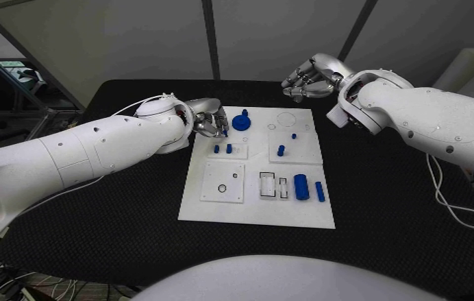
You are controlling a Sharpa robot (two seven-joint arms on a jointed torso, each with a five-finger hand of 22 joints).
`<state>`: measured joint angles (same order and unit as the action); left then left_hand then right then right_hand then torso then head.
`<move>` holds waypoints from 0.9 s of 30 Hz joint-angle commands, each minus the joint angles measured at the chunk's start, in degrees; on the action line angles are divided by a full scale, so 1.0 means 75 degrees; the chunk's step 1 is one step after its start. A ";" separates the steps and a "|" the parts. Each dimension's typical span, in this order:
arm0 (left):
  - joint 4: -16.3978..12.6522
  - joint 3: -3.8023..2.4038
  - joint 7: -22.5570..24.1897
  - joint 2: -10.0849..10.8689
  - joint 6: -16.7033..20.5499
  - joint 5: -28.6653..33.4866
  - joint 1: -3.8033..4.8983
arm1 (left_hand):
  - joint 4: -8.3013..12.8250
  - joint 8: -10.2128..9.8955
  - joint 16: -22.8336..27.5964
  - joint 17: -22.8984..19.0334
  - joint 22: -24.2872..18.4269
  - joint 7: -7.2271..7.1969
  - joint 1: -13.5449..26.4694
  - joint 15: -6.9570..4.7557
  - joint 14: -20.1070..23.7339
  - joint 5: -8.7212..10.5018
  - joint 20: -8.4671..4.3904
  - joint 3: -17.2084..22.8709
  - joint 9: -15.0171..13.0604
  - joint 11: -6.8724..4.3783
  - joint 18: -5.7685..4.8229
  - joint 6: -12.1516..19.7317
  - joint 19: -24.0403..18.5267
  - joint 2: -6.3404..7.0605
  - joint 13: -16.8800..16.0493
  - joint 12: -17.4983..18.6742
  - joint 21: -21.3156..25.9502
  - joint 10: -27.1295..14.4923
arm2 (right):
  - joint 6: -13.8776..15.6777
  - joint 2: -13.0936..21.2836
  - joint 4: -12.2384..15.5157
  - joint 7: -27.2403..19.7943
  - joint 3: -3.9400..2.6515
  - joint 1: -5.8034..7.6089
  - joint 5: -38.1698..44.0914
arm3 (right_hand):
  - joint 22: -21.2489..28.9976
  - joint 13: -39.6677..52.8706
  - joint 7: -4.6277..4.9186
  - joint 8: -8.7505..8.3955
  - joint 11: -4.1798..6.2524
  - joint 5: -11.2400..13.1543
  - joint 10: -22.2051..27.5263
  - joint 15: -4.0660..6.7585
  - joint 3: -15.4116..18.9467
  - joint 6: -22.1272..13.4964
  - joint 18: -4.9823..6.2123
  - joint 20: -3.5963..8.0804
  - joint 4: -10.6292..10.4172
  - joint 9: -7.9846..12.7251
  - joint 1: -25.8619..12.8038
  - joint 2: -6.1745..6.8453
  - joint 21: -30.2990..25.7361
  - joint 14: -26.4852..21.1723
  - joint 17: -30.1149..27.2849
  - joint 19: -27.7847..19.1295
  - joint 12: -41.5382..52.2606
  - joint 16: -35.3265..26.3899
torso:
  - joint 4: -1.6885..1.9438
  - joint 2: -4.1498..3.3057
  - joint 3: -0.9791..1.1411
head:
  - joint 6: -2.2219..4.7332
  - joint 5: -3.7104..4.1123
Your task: Assemble the parts on the task board
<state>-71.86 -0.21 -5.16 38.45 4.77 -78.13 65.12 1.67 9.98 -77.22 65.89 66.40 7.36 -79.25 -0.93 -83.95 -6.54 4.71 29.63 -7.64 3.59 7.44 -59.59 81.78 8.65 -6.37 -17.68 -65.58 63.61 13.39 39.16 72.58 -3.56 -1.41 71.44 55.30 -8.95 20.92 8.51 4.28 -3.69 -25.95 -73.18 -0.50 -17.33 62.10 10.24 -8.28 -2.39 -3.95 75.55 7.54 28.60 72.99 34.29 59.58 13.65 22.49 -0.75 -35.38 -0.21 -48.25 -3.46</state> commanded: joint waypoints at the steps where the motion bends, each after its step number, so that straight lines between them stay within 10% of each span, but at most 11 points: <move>1: 0.0026 -0.0008 -0.0039 -0.0026 -0.0126 0.0034 0.0004 | 0.0014 -0.0049 -0.0042 -0.0010 -0.0013 -0.0003 0.0068 -0.0005 0.0007 0.0036 -0.0026 -0.0010 0.0007 0.0004 -0.0217 -0.0038 -0.0001 0.0003 0.0010 0.0033 0.0051 0.0049 | -0.0035 -0.0006 0.0011 -0.0018 -0.0003 0.0014 0.0024 | 0.0006 -0.0011 0.0000 0.0011 -0.0006 -0.0026 0.0004 -0.0015 -0.0033 -0.0008 0.0018 -0.0004 -0.0026 -0.0007 0.0020 0.0001 -0.0037 -0.0012 -0.0007 -0.0042 -0.0024 -0.0028 | 0.0002 0.0007 0.0001 | -0.0005 0.0008; 27: 0.0110 -0.0008 -0.0047 -0.0147 -0.0272 0.0034 -0.0018 | 0.0018 -0.0055 -0.0033 -0.0031 -0.0033 -0.0002 0.0070 -0.0004 0.0014 0.0035 -0.0023 -0.0010 0.0009 0.0004 -0.0212 -0.0044 -0.0009 0.0000 0.0010 0.0045 0.0075 0.0057 | -0.0038 -0.0008 0.0014 -0.0016 -0.0002 0.0013 0.0024 | 0.0005 -0.0016 -0.0003 0.0013 -0.0002 -0.0029 0.0002 -0.0012 -0.0040 -0.0007 0.0020 -0.0004 -0.0025 -0.0007 0.0028 -0.0001 -0.0035 -0.0006 -0.0015 -0.0040 -0.0024 -0.0030 | -0.0001 0.0007 0.0003 | -0.0032 0.0001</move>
<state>-71.07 -0.22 -5.29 37.43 3.36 -78.05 64.93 1.67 9.77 -77.22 65.73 66.24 7.36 -79.25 -0.93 -83.95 -6.55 4.72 29.63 -7.64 3.61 7.43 -59.59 81.78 8.66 -6.38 -17.68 -65.14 63.59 13.36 39.14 72.60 -3.53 -1.41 71.43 55.38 -8.95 20.85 8.51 4.28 -3.69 -25.95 -73.18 -0.50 -17.33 62.10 10.24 -8.28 -2.39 -3.95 75.55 7.53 28.60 72.99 34.23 59.58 13.65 22.49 -0.74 -35.33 -0.19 -48.48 -3.47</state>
